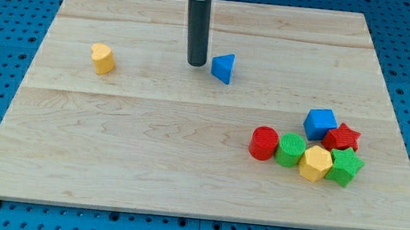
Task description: Keep the blue triangle above the group of circles
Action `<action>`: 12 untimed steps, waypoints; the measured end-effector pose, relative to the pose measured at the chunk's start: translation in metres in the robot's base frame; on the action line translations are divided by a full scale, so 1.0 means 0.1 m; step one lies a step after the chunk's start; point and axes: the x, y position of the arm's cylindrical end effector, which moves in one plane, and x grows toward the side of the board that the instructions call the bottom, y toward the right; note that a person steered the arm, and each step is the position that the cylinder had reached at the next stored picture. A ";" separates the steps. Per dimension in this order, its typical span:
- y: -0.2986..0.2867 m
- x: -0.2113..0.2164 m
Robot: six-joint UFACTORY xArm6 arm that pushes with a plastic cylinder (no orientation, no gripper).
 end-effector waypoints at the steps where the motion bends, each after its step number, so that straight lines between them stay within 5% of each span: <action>1: -0.25 0.20; 4: -0.91 0.63; 5: -1.14 0.06; 6: -1.28 -0.05; 8: 0.04 -0.09; 12: 0.92 0.47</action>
